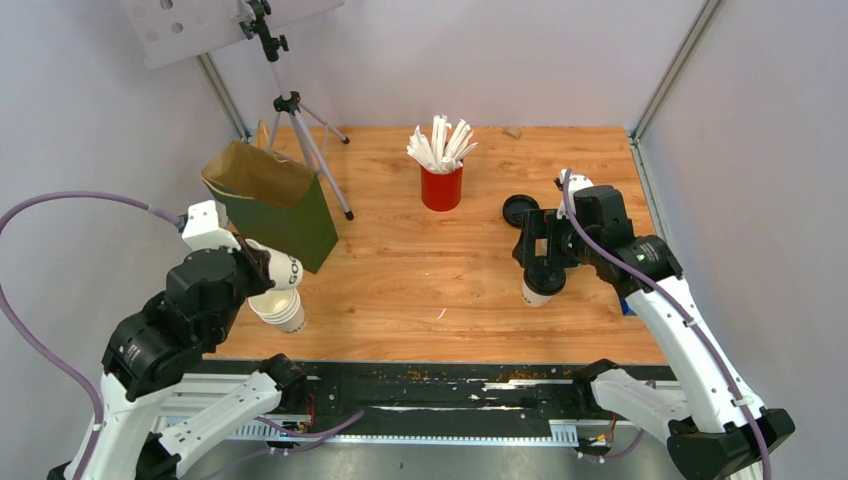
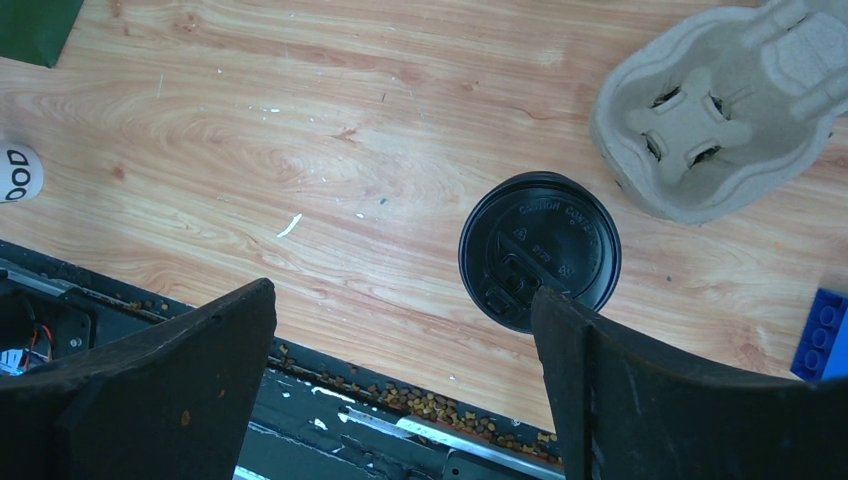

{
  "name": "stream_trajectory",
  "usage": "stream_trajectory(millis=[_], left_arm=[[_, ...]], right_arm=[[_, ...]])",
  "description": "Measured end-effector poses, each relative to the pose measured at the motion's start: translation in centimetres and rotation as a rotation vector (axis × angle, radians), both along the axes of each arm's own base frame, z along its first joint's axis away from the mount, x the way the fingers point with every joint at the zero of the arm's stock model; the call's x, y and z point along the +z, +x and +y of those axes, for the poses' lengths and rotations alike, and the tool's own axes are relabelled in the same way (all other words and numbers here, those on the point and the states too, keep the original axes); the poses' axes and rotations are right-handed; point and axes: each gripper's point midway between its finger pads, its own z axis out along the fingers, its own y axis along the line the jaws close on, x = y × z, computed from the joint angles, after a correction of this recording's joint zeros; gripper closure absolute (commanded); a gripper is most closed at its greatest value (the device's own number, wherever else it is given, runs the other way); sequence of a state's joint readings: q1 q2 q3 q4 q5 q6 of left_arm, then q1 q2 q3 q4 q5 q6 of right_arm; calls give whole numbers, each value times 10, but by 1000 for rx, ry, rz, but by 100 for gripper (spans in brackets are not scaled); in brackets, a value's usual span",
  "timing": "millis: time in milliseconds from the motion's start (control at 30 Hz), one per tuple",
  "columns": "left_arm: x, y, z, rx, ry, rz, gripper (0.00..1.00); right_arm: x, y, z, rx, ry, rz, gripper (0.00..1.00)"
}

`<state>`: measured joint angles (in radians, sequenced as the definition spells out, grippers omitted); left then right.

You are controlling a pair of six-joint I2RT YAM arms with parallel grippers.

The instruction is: Pack the takeout coffee

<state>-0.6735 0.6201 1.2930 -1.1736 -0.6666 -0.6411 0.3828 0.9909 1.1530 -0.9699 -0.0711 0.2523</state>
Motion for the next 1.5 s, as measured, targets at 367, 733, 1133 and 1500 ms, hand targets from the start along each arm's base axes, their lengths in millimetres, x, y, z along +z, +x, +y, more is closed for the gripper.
stream_trajectory(millis=[367, 733, 1133, 1500], left_arm=[[21, 4, -66, -326, -108, -55, 94], [-57, 42, -175, -655, -5, 186, 93], [-130, 83, -267, -830, 354, 161, 87], [-177, 90, -285, -846, 490, 167, 73]], right_arm=[[7, -3, 0, 5, 17, -25, 1], [11, 2, -4, -28, 11, -52, 1], [30, 1, -2, -36, 56, -110, 1], [37, -4, -3, -36, 72, -136, 1]])
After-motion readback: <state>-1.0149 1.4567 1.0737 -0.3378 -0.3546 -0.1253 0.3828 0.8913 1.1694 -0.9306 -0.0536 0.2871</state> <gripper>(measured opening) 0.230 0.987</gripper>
